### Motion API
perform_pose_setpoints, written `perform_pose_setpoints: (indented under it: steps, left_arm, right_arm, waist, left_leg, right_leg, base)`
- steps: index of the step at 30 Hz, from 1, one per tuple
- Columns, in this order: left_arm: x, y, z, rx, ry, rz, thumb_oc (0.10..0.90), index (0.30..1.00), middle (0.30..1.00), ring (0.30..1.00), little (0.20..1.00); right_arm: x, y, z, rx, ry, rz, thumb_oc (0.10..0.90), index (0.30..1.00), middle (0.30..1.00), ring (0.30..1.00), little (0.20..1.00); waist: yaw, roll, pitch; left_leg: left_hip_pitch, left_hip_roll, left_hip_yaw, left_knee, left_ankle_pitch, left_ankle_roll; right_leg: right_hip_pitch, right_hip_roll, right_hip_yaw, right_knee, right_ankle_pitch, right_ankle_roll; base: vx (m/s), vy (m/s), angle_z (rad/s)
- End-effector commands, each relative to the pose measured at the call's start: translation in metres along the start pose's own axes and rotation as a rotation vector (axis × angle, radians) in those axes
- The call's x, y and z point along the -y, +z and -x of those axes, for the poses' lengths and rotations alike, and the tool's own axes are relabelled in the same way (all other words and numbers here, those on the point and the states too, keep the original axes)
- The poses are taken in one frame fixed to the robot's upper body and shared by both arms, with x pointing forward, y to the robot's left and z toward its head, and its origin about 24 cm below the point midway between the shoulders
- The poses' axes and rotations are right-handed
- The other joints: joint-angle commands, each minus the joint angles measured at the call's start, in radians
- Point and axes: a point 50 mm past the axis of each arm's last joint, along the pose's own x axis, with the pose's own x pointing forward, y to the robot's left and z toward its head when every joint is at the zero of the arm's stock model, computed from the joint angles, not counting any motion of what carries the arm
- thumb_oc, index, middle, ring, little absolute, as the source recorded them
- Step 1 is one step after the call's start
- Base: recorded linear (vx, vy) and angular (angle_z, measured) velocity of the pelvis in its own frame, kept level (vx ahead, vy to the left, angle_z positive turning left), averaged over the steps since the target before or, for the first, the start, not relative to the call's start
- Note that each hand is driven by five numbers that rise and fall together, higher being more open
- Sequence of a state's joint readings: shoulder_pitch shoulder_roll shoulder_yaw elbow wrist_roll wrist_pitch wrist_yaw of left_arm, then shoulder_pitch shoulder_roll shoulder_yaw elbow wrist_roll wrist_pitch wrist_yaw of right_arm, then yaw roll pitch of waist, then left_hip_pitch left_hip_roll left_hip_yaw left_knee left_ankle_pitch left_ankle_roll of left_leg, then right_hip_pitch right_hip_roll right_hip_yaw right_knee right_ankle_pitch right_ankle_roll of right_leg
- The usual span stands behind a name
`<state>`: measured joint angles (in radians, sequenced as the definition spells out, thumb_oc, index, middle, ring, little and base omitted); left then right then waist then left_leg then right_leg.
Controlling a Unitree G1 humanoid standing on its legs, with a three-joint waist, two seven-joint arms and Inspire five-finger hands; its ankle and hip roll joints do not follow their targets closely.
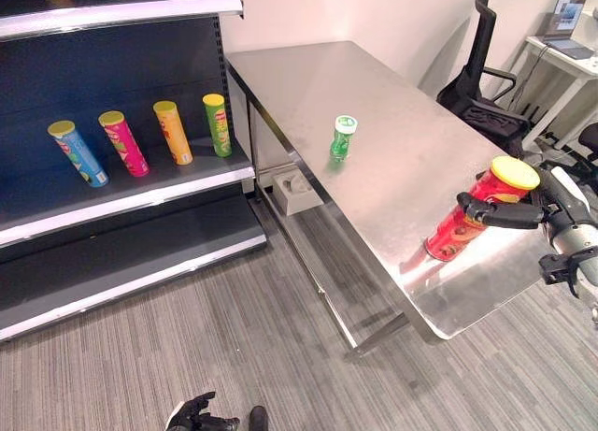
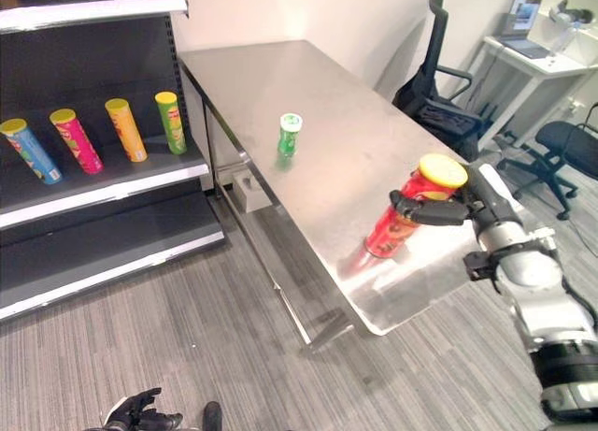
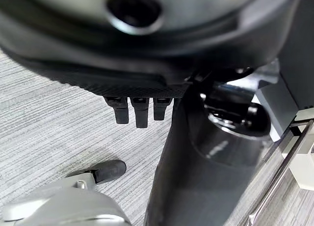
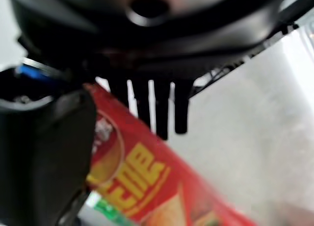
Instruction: Put the goods on the table back onto the shelves and tidy them up.
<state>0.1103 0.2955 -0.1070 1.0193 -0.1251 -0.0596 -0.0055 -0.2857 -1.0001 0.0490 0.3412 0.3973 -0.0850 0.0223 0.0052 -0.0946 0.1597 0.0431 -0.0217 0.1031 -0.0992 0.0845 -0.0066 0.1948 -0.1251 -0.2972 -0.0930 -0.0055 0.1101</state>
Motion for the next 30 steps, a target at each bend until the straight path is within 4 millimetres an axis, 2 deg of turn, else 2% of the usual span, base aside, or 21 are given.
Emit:
perform_pose_setpoints:
  steps: [1,9,15,16,18,21,23,24,26,27,28,29,30]
  left_arm:
    - [-0.005,-0.004,0.001,-0.013,0.017,-0.048,0.8,0.9,0.9,0.9,0.9]
    - [-0.008,-0.004,0.002,-0.008,0.034,-0.041,0.8,0.9,0.9,0.9,0.9]
    - [-0.014,-0.005,0.003,-0.005,0.055,-0.008,0.8,0.9,0.9,0.9,0.9]
    - [-0.014,-0.006,0.004,-0.007,0.06,0.013,0.8,0.9,0.9,0.9,0.9]
    - [-0.015,-0.005,0.005,0.002,0.062,0.035,0.8,0.9,0.9,0.9,0.9]
    - [-0.017,0.004,0.004,0.04,0.075,0.07,0.8,0.9,0.9,0.9,0.9]
    - [-0.018,0.013,0.003,0.078,0.081,0.093,0.8,0.9,0.9,0.9,0.9]
    - [-0.018,0.014,0.003,0.083,0.08,0.091,0.8,0.9,0.9,0.9,0.9]
    - [-0.021,0.018,0.003,0.092,0.087,0.083,0.8,0.9,0.9,0.9,0.9]
    - [-0.023,0.026,0.001,0.118,0.101,0.081,0.8,0.9,0.9,0.9,0.9]
    - [-0.023,0.026,0.001,0.119,0.101,0.081,0.8,0.9,0.9,0.9,0.9]
    - [-0.02,0.032,0.001,0.138,0.092,0.072,0.8,0.9,0.9,0.9,0.9]
    - [-0.019,0.032,0.001,0.138,0.087,0.062,0.8,0.9,0.9,0.9,0.9]
  right_arm:
    - [0.042,0.084,-0.017,0.343,-0.21,0.009,0.4,0.3,0.3,0.3,0.3]
    - [0.045,0.096,-0.007,0.418,-0.271,0.014,0.4,0.3,0.3,0.3,0.3]
    - [0.051,0.128,0.014,0.614,-0.342,-0.024,0.4,0.3,0.3,0.3,0.3]
    - [0.05,0.14,0.022,0.693,-0.357,-0.058,0.4,0.3,0.3,0.3,0.3]
    - [0.047,0.15,0.028,0.76,-0.366,-0.093,0.4,0.3,0.3,0.3,0.3]
    - [0.044,0.167,0.036,0.867,-0.374,-0.125,0.4,0.3,0.3,0.3,0.3]
    - [0.042,0.181,0.043,0.948,-0.369,-0.15,0.4,0.3,0.3,0.3,0.3]
    - [0.042,0.181,0.044,0.951,-0.371,-0.149,0.4,0.3,0.3,0.3,0.3]
    - [0.04,0.179,0.043,0.936,-0.359,-0.131,0.4,0.3,0.3,0.3,0.3]
    - [0.042,0.178,0.043,0.924,-0.36,-0.101,0.4,0.3,0.3,0.3,0.3]
    - [0.042,0.178,0.043,0.924,-0.36,-0.101,0.4,0.3,0.3,0.3,0.3]
    - [0.043,0.178,0.043,0.91,-0.364,-0.066,0.4,0.3,0.3,0.3,0.3]
    - [0.043,0.169,0.044,0.859,-0.354,-0.015,0.4,0.3,0.3,0.3,0.3]
  waist:
    - [0.061,0.002,-0.05]
    - [0.061,0.009,-0.051]
    - [0.063,0.018,-0.052]
    - [0.068,0.02,-0.05]
    - [0.076,0.022,-0.045]
    - [0.093,0.017,-0.013]
    - [0.114,0.018,0.021]
    - [0.118,0.018,0.023]
    - [0.133,0.015,0.026]
    - [0.12,0.014,0.035]
    - [0.12,0.015,0.034]
    - [0.11,0.023,0.032]
    - [0.089,0.045,0.013]
  left_leg:
    - [0.085,0.123,0.062,0.012,-0.085,-0.095]
    - [0.091,0.129,0.056,0.012,-0.087,-0.097]
    - [0.091,0.146,0.035,0.012,-0.079,-0.106]
    - [0.086,0.156,0.024,0.013,-0.073,-0.112]
    - [0.074,0.169,0.014,0.023,-0.065,-0.119]
    - [0.005,0.174,-0.023,0.106,-0.069,-0.127]
    - [-0.082,0.171,-0.059,0.187,-0.072,-0.146]
    - [-0.089,0.183,-0.062,0.183,-0.065,-0.153]
    - [-0.099,0.237,-0.068,0.138,-0.017,-0.174]
    - [-0.112,0.31,-0.02,0.074,0.035,-0.181]
    - [-0.109,0.31,-0.02,0.066,0.04,-0.182]
    - [-0.126,0.348,0.026,0.044,0.07,-0.181]
    - [-0.123,0.382,0.105,0.023,0.091,-0.193]
  right_leg:
    - [-0.033,-0.054,-0.013,0.007,0.024,0.076]
    - [-0.025,-0.048,-0.015,0.007,0.015,0.071]
    - [-0.017,-0.027,-0.017,0.007,-0.008,0.057]
    - [-0.017,-0.016,-0.015,0.006,-0.017,0.049]
    - [-0.018,-0.006,-0.017,0.006,-0.025,0.041]
    - [-0.024,0.003,-0.029,0.006,-0.031,0.029]
    - [-0.025,0.001,-0.082,0.006,-0.036,0.024]
    - [-0.022,0.002,-0.101,0.006,-0.036,0.026]
    - [-0.017,-0.007,-0.146,0.006,-0.03,0.037]
    - [-0.023,-0.036,-0.194,0.006,-0.025,0.056]
    - [-0.023,-0.035,-0.195,0.006,-0.026,0.056]
    - [-0.025,-0.052,-0.21,0.006,-0.025,0.065]
    - [-0.015,-0.079,-0.234,0.008,-0.019,0.081]
  base:
    - [0.0,0.0,0.0]
    - [0.0,-0.011,0.0]
    - [0.01,-0.086,0.06]
    - [0.0,-0.135,0.31]
    - [-0.03,-0.118,0.24]
    - [-0.12,-0.099,0.19]
    - [-0.17,-0.054,0.68]
    - [-0.09,0.066,0.87]
    - [-0.03,0.218,0.83]
    - [-0.03,0.247,0.82]
    - [-0.02,0.307,1.02]
    - [0.08,0.374,0.9]
    - [0.08,0.376,0.99]
